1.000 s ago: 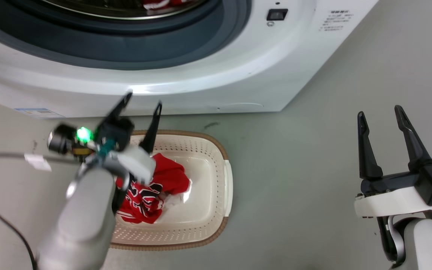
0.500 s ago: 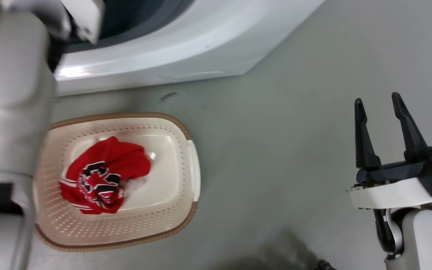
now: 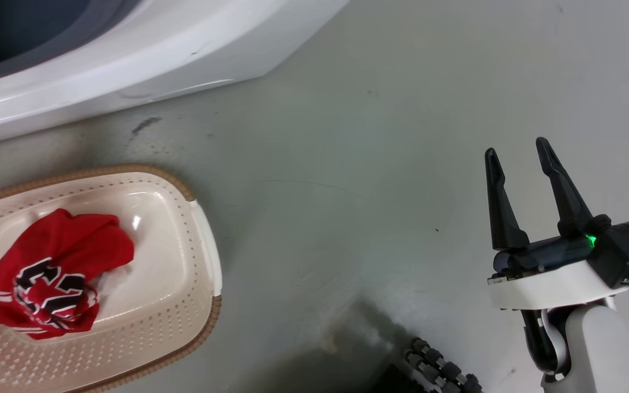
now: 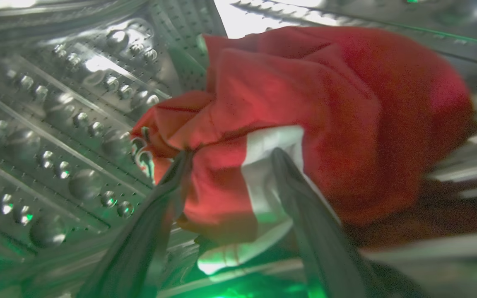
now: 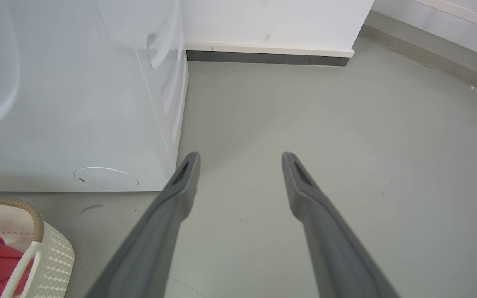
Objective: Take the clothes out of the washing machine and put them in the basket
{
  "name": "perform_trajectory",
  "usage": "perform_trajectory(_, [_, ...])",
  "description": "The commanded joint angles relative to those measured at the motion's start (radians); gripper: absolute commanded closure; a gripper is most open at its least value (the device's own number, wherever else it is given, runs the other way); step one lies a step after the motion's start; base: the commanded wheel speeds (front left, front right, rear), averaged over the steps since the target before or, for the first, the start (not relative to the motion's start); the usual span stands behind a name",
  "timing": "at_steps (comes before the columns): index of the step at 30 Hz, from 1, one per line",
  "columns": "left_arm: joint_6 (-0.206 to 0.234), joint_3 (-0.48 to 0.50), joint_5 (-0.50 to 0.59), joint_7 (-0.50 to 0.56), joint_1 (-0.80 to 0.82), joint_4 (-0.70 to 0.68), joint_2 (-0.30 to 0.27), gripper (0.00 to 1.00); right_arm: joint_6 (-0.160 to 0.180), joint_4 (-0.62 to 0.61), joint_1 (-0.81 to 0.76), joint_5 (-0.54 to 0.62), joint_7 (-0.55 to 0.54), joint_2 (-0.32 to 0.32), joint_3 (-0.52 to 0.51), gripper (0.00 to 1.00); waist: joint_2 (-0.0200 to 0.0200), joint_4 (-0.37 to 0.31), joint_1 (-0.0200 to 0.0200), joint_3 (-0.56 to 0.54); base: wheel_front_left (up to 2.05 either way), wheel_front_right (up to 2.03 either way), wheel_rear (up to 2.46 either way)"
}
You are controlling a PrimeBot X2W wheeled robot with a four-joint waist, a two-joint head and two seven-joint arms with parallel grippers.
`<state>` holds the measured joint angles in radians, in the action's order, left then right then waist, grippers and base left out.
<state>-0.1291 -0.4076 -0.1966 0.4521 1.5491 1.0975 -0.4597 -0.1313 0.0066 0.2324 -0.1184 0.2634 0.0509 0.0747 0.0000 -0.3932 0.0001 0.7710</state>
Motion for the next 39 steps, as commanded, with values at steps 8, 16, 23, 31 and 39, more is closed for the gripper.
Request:
perform_trajectory(8, [0.002, -0.02, -0.006, 0.039, 0.026, 0.051, -0.035, 0.5, 0.001, -0.006, 0.003, -0.024, 0.002, -0.001, 0.015, 0.0, 0.0, -0.046, -0.0001, 0.034, 0.0, 0.0, 0.0])
perform_trajectory(16, [0.014, -0.013, -0.03, -0.052, 0.025, 0.039, -0.016, 1.0, 0.001, -0.007, 0.02, -0.008, 0.002, -0.001, 0.008, 0.0, 0.0, -0.013, -0.0001, 0.026, 0.0, 0.0, 0.0])
perform_trajectory(23, [0.031, -0.002, -0.049, -0.249, -0.007, 0.013, 0.003, 1.0, 0.001, -0.001, 0.026, 0.023, 0.002, -0.001, -0.024, 0.0, 0.0, 0.038, -0.0001, -0.029, 0.0, 0.0, 0.0])
perform_trajectory(31, [0.035, 0.021, -0.096, -0.508, -0.127, 0.014, 0.054, 1.0, 0.001, 0.004, 0.014, 0.071, 0.002, 0.0, -0.074, 0.0, 0.0, 0.122, -0.0001, -0.149, 0.0, 0.0, 0.0])
perform_trajectory(39, [0.033, 0.028, -0.125, -0.688, -0.279, 0.012, 0.09, 1.0, 0.001, 0.018, -0.03, 0.111, 0.002, 0.0, -0.092, 0.0, 0.0, 0.182, -0.0001, -0.281, 0.0, 0.0, 0.0])
